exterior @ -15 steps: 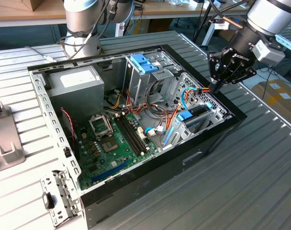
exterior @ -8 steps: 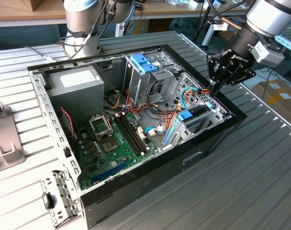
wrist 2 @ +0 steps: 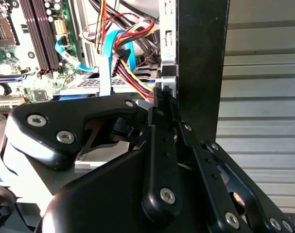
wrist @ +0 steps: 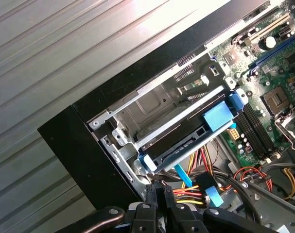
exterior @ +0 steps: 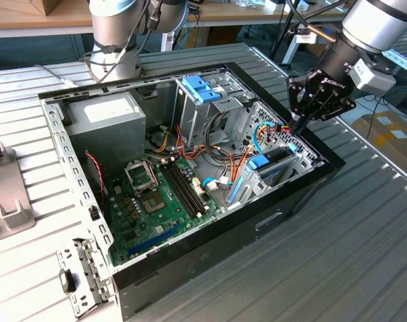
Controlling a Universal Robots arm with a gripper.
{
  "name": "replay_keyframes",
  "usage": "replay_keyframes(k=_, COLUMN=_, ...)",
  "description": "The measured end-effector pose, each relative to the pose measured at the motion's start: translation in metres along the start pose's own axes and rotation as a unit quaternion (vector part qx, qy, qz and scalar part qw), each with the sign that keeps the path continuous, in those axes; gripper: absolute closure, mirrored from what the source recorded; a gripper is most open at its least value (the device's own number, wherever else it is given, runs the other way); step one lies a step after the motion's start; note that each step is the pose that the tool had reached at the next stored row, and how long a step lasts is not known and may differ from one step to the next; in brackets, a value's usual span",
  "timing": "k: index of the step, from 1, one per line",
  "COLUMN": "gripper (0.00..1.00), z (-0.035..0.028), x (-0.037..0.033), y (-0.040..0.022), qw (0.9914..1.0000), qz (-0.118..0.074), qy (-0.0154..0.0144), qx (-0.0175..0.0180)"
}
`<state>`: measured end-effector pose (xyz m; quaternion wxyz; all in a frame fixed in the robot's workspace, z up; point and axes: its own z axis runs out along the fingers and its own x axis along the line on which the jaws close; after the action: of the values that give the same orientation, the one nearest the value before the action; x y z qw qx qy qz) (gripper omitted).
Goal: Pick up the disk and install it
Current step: 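Insert the first disk wire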
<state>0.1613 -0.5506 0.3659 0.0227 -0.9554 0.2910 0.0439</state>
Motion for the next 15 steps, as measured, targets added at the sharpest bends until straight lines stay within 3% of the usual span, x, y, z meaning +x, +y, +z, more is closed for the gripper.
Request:
replay_keyframes(k=13, gripper=0.83, z=0.0017, x=-0.0115, y=0.009, qw=1.0, qz=0.0, qy=0.0, qx=0.0)
replay_keyframes(k=15, gripper=0.83, z=0.0035, x=-0.0261, y=0.0193, qw=1.0, qz=0.0, qy=0.0, qx=0.0)
